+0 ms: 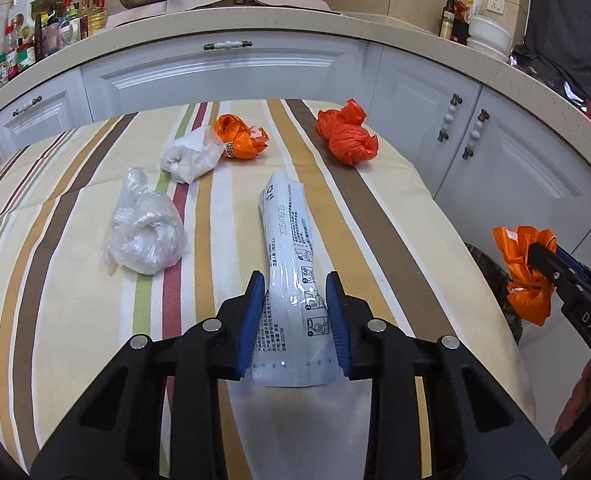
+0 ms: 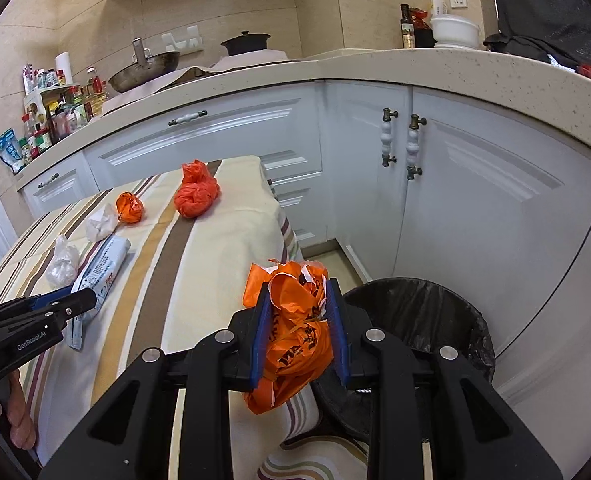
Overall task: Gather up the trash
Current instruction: 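Grasp the orange printed bag with the right tool while the left tool grasps the white tube, then carry the orange bag and white tube over the bin and open both tools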
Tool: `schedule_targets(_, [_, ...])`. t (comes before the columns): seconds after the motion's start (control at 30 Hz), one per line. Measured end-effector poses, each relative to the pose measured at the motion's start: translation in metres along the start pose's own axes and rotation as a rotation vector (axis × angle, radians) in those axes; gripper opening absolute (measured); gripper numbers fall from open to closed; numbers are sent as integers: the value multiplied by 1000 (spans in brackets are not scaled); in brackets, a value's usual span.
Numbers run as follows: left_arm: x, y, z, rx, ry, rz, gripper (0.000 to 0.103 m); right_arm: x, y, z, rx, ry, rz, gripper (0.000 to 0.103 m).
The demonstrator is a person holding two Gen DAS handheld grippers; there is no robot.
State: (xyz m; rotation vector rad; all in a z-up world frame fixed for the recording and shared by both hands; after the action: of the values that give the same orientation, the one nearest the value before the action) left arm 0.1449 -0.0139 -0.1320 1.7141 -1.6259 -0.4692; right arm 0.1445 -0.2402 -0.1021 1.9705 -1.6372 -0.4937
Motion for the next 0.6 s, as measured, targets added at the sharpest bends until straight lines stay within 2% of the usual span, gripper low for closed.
schedule_targets(0.3, [13, 17, -3, 53, -35, 19, 28, 14, 6, 5, 13, -10, 24, 27])
schedule_targets(0.47, [41, 30, -10, 95, -82, 63, 28, 30, 14, 7, 23, -15, 66, 27])
schedule_targets(0.6, [71, 30, -10, 95, -117, 115, 28, 49, 22, 8, 32, -27, 112, 27])
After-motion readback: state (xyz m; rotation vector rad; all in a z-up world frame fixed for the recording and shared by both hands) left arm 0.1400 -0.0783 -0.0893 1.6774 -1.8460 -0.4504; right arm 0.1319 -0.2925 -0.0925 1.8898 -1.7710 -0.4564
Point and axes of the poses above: each gripper's, at about its wrist camera, not at the fingertips, and y roughly against the way its jaws point, x to its right, z to its underside, the point moved 8 cm from there along -y, roughly the way its jaws point, and after that the axes turned 11 degrees about y, right-handed, at the moved point
